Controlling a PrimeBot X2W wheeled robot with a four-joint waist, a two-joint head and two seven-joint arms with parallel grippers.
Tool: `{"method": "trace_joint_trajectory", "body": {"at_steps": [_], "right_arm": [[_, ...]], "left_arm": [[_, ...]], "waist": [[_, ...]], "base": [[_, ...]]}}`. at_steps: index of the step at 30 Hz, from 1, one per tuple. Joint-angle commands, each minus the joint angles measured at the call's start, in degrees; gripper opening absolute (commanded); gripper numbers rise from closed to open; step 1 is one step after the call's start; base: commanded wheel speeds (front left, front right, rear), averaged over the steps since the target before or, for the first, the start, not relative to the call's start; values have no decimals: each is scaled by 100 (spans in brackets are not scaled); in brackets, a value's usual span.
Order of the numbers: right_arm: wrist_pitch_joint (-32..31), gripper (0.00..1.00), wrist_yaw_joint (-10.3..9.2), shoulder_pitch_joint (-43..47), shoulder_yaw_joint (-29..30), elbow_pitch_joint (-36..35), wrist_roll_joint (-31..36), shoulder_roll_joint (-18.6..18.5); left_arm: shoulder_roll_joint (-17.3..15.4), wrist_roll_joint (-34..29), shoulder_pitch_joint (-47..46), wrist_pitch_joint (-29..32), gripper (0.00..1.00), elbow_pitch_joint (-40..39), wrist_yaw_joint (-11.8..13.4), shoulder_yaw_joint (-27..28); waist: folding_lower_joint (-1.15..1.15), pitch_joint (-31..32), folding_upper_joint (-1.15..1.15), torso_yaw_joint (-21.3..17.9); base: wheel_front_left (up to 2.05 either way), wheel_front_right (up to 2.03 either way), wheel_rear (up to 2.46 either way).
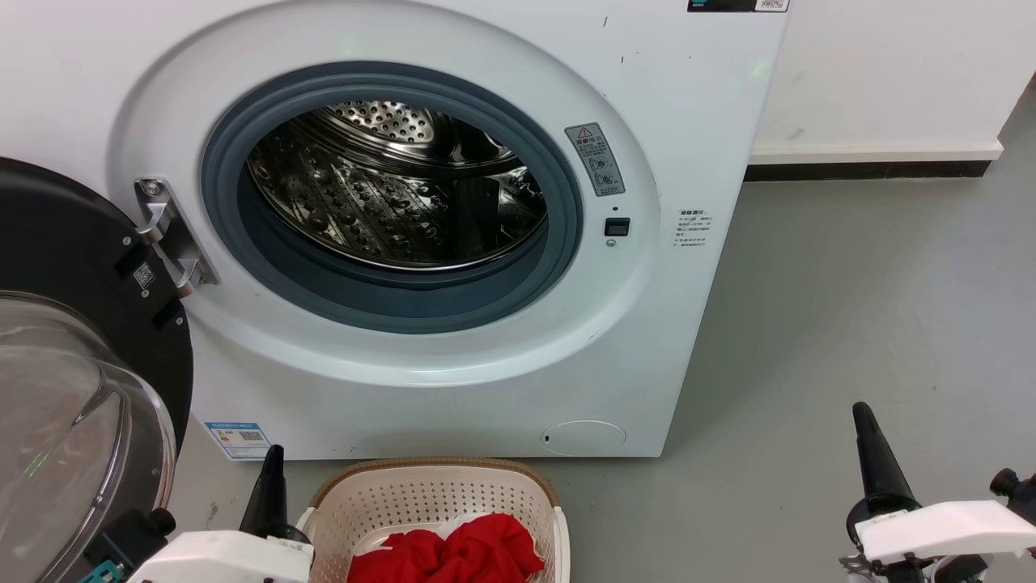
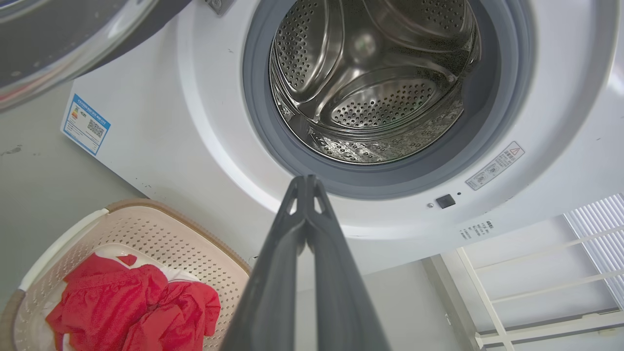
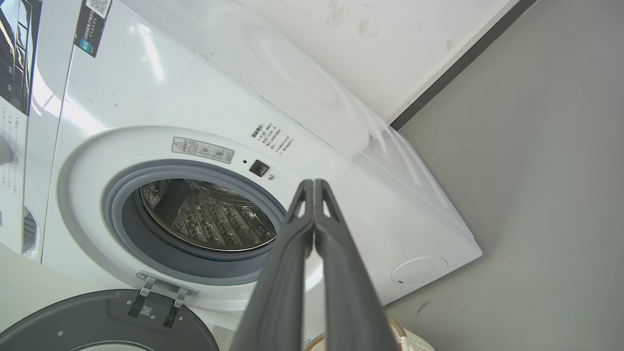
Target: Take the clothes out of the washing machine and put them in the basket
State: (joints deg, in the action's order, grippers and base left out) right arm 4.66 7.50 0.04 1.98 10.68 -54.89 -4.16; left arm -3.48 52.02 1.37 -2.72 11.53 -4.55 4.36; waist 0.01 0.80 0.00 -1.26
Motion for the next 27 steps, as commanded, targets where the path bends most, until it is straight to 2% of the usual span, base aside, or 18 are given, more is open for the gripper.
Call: {"method": "trace_joint_trajectory", "body": {"at_steps": [1,27], "right_arm": [[-37,0,0,-161,19,-33,-194,-43],[-429,0,0,-372,112,119,-1778,-44]], "left_arm": [[-13,185,-159,40,0,-36,-47,33],[18,1816,-442,419,0,86,-161,114]], "waist": [[0,-2,0,3],[-1,-36,0,46]], "base": [[0,0,0],[0,0,0]]}}
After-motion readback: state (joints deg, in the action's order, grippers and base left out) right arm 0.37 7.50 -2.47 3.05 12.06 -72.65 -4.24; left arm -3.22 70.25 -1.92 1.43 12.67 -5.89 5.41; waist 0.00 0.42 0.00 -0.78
